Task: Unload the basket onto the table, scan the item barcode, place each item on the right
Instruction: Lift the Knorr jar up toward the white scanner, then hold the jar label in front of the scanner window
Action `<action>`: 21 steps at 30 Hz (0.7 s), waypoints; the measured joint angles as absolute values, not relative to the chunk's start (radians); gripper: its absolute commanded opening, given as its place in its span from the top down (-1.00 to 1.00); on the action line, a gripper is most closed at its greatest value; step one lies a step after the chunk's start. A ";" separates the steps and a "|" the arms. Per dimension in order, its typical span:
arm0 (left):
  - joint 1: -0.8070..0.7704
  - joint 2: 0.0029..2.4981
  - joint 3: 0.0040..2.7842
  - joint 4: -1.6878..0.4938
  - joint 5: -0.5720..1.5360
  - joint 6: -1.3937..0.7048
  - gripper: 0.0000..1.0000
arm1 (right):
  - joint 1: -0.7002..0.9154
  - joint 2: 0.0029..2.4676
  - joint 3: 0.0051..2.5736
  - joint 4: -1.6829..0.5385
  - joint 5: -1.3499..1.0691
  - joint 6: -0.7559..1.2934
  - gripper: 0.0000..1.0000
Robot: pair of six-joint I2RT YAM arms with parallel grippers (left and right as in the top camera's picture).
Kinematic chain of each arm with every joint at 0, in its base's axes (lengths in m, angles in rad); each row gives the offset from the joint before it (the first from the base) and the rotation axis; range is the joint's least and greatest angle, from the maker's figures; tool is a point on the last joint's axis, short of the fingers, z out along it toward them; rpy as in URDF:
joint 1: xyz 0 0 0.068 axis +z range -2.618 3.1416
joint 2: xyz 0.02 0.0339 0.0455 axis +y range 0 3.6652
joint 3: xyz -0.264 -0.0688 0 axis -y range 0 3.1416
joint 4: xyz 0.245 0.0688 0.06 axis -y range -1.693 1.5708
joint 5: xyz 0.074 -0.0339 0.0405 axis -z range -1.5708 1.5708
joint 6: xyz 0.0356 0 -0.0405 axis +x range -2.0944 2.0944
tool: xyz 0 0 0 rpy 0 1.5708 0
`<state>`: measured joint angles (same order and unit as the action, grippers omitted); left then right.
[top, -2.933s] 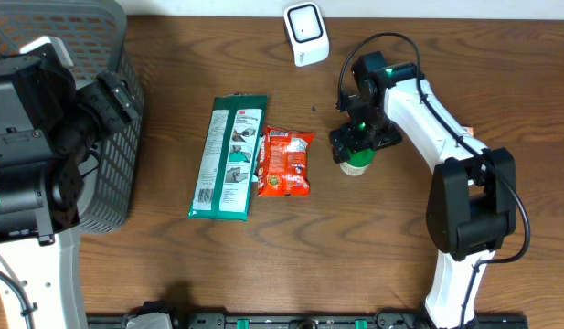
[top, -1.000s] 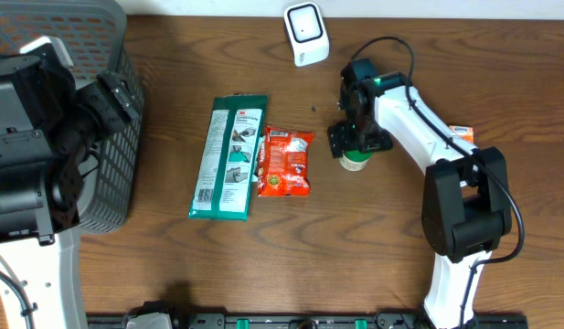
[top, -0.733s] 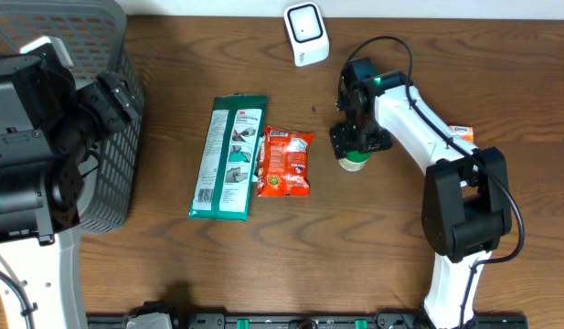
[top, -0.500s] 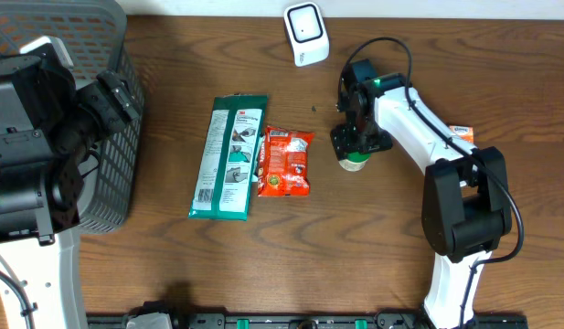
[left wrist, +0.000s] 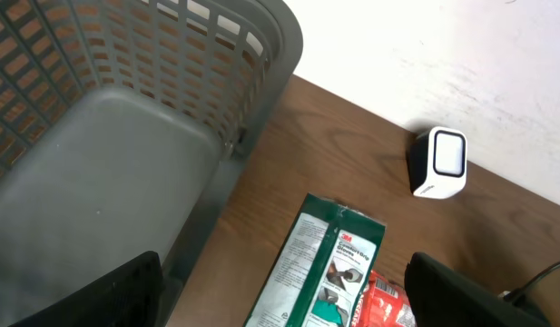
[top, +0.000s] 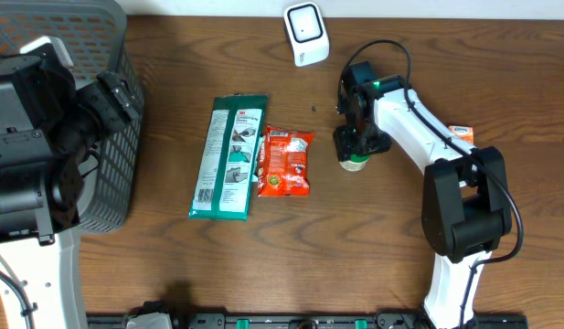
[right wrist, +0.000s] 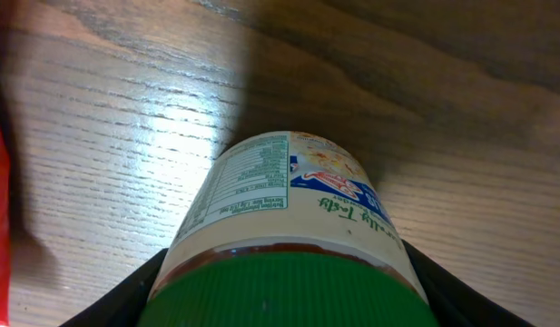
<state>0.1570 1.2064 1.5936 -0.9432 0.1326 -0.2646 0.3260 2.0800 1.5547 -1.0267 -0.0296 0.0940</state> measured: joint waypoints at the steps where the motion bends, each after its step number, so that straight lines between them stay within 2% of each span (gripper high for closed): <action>1: 0.157 1.206 1.594 -0.943 0.133 -0.265 -0.71 | 0.326 2.080 1.555 -1.027 -0.030 0.094 -0.02; 6: 0.157 1.206 1.594 -0.943 0.133 -0.265 -0.71 | 0.326 2.080 1.566 -1.054 -0.035 0.094 0.05; 11: 0.157 1.206 1.594 -0.943 0.133 -0.265 -0.71 | 0.326 2.053 1.656 -1.132 -0.057 0.094 0.03; 12: 0.157 1.206 1.594 -0.943 0.133 -0.265 -0.71 | 0.326 2.034 1.676 -1.150 -0.059 0.094 0.07; 16: 0.157 1.206 1.594 -0.943 0.133 -0.265 -0.71 | 0.326 1.937 1.813 -1.272 -0.065 0.097 0.49; 19: 0.157 1.206 1.594 -0.943 0.133 -0.265 -0.71 | 0.326 1.894 1.973 -1.354 -0.070 0.098 0.53; 21: 0.157 1.206 1.594 -0.943 0.133 -0.265 -0.71 | 0.326 1.884 2.077 -1.390 -0.073 0.099 0.69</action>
<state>0.1570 1.2064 1.5936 -0.9432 0.1326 -0.2646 0.3260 1.8843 2.0766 -1.3895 -0.0727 0.0986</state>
